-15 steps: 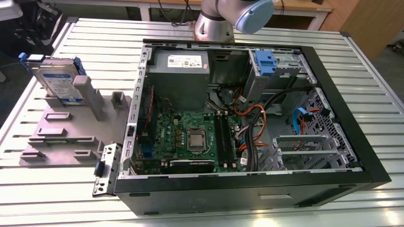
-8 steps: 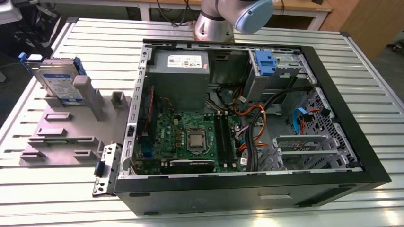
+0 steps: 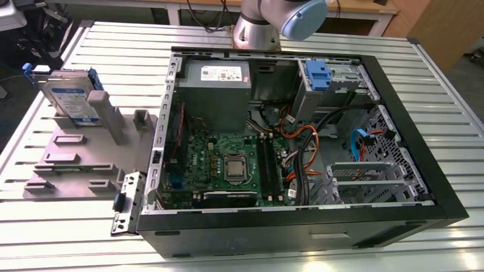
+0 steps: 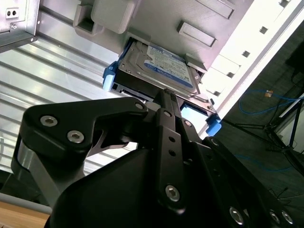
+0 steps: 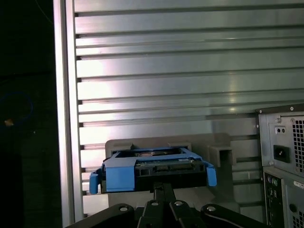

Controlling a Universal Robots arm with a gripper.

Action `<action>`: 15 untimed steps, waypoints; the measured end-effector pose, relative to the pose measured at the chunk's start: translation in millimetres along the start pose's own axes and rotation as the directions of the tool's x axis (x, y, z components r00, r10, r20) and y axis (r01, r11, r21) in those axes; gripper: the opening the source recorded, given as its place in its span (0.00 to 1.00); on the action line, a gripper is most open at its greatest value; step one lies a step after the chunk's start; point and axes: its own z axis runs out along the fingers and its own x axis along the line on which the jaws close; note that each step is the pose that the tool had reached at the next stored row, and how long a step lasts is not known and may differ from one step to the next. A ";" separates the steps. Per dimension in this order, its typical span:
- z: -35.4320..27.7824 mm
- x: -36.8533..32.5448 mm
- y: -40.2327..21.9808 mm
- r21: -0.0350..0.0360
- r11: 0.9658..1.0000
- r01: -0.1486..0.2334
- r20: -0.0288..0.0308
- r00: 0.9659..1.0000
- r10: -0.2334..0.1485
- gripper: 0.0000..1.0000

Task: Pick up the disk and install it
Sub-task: 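Pick up the disk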

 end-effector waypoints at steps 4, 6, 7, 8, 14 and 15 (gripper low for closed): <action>0.1 0.0 0.0 0.000 1.000 0.000 0.000 1.000 0.000 0.11; 0.1 0.0 0.0 0.000 1.000 0.000 0.000 1.000 0.000 0.11; 0.1 0.0 0.0 0.000 1.000 0.000 0.000 1.000 0.000 0.11; 0.1 0.0 0.0 0.000 1.000 0.000 0.000 1.000 0.000 0.11; 0.2 0.0 0.0 0.001 1.000 -0.031 0.002 1.000 0.031 0.11; 0.2 0.0 0.0 0.001 0.999 -0.044 0.002 0.999 0.044 0.11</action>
